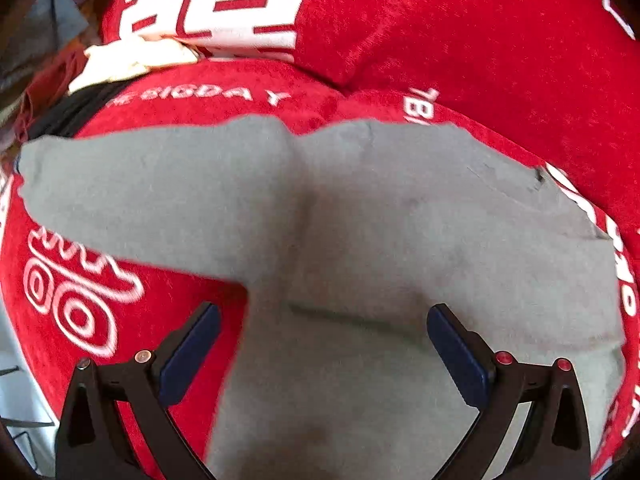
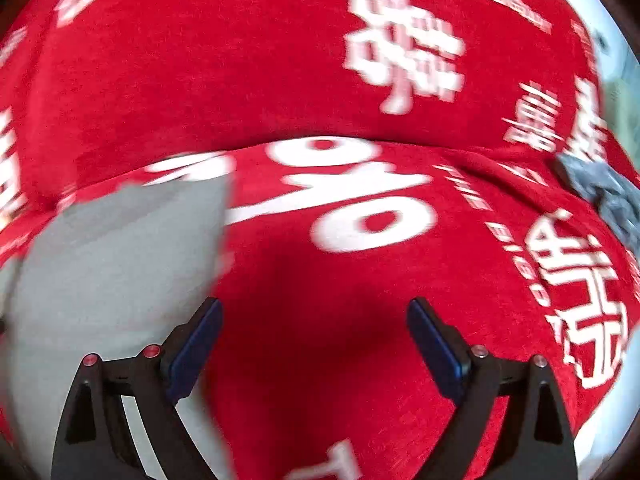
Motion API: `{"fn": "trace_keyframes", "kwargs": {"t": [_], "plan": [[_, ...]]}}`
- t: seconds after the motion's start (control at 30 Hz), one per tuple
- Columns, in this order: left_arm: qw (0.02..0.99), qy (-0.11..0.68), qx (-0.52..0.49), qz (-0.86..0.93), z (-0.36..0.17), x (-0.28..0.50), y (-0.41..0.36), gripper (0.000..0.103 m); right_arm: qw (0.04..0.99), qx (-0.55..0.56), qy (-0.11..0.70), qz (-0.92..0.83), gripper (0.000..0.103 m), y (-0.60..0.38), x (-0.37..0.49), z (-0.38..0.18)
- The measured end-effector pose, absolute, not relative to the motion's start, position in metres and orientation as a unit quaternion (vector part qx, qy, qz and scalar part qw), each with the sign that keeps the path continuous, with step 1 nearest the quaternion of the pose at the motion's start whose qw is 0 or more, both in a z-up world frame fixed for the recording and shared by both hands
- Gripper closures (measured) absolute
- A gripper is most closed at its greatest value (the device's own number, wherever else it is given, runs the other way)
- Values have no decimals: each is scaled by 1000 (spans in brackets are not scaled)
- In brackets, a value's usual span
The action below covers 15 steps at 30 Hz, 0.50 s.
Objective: Fold small clothes
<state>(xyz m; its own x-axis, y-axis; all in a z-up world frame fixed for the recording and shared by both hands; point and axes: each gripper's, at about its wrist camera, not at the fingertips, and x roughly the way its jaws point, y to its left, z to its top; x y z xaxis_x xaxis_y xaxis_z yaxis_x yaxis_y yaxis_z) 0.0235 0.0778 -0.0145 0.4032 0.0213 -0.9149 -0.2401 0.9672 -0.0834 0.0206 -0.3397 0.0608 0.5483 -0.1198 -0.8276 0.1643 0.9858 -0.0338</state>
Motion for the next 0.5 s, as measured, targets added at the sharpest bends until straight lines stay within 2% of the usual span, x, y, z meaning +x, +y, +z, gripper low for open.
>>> {"fn": "trace_keyframes", "kwargs": {"t": [0.13,0.2,0.27,0.37,0.5], "plan": [[832,549,-77,32,-20,12,35,0,874,-100,475,-15,9,-266,12,44],[832,552,-46,23,-24,15,19,0,865,-140,479,-46,10,-257,20,27],[834,550,-40,26,-26,16,22,0,866,-105,480,-92,9,-287,31,20],[831,551,-67,35,-28,20,43,0,856,71,506,-77,8,-351,32,12],[836,544,-64,30,-30,17,48,0,866,14,493,-84,8,-342,14,16]]}}
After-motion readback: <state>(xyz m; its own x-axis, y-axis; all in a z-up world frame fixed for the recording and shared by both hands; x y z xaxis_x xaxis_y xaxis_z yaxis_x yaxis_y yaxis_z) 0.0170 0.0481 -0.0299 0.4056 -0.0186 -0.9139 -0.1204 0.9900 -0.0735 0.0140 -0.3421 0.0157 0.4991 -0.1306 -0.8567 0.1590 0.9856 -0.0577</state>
